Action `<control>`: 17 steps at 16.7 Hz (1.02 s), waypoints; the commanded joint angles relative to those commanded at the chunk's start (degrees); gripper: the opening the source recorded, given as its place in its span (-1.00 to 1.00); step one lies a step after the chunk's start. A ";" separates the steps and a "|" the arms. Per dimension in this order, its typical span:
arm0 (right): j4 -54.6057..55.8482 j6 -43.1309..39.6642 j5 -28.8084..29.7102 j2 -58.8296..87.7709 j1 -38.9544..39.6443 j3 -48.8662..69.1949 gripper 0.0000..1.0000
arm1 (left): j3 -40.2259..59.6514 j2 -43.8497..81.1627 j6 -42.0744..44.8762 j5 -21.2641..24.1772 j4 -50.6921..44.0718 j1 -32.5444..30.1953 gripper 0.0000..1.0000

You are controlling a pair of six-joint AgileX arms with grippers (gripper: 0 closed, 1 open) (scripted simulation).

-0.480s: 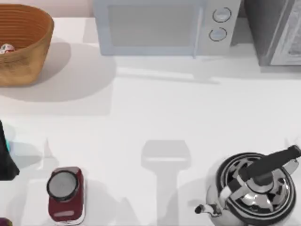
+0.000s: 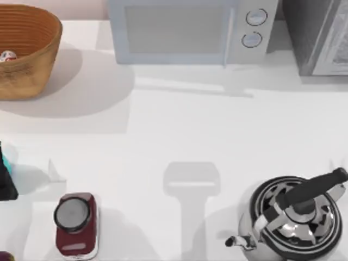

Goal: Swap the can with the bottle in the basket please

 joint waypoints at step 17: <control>0.00 0.00 0.00 0.00 0.00 0.00 1.00 | 81.87 81.92 5.04 3.71 -41.90 4.81 1.00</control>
